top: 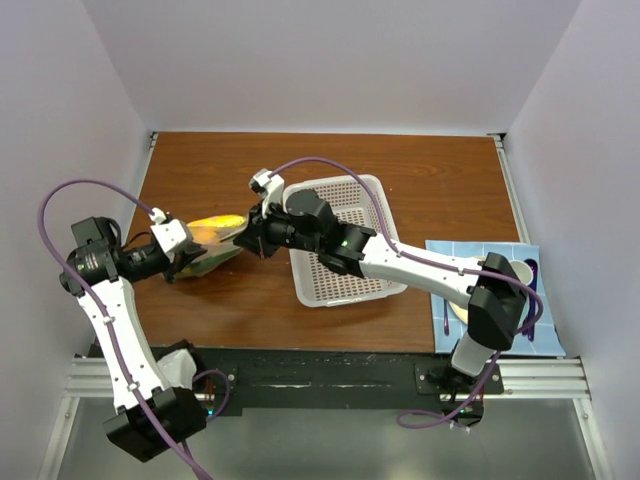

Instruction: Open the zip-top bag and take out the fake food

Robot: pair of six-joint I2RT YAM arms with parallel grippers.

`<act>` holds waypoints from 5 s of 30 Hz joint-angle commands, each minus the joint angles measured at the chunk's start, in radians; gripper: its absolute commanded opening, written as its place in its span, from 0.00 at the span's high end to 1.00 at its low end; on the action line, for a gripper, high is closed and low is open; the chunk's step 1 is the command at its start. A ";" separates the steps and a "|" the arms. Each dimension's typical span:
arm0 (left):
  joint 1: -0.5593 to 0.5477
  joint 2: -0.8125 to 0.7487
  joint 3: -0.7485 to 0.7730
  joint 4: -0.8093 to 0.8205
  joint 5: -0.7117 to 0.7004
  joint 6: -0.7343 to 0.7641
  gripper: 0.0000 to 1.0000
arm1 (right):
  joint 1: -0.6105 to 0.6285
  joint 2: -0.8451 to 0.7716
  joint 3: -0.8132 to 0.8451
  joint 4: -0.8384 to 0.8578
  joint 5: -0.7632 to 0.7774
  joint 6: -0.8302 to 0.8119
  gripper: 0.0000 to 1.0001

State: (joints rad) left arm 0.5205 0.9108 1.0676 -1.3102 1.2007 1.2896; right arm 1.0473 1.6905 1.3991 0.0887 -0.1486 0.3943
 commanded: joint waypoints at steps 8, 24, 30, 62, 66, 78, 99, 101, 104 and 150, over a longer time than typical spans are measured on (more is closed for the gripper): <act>-0.086 -0.079 0.071 -0.006 -0.018 -0.136 1.00 | -0.036 0.043 -0.051 0.132 -0.005 0.052 1.00; -0.108 -0.002 0.218 0.129 -0.202 -0.412 0.12 | 0.034 0.080 -0.106 0.166 0.001 0.008 0.30; -0.027 0.170 0.244 0.374 -0.318 -0.610 0.15 | 0.128 0.095 -0.169 0.161 0.118 -0.032 0.32; 0.041 0.356 -0.245 0.572 -0.560 -0.225 0.23 | 0.263 -0.025 -0.447 0.186 0.369 0.061 0.41; 0.033 0.355 -0.253 0.533 -0.497 -0.242 0.27 | 0.276 -0.003 -0.402 0.172 0.366 0.055 0.42; 0.016 0.250 -0.268 0.514 -0.472 -0.357 0.76 | 0.361 0.028 -0.419 0.155 0.389 0.064 0.51; -0.016 0.227 -0.317 0.531 -0.536 -0.395 0.92 | 0.402 0.218 -0.276 0.193 0.733 -0.096 0.29; -0.037 0.235 -0.325 0.537 -0.549 -0.391 0.91 | 0.402 0.230 -0.252 0.204 0.756 -0.156 0.29; -0.074 0.240 -0.337 0.554 -0.570 -0.378 0.89 | 0.401 0.254 -0.224 0.218 0.768 -0.221 0.27; -0.111 0.080 -0.360 0.874 -0.970 -0.661 1.00 | 0.395 0.181 0.027 -0.631 0.863 0.006 0.85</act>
State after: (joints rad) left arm 0.4099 1.0145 0.7292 -0.4984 0.3092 0.5838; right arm 1.4410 1.9446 1.3163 -0.2855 0.5896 0.3653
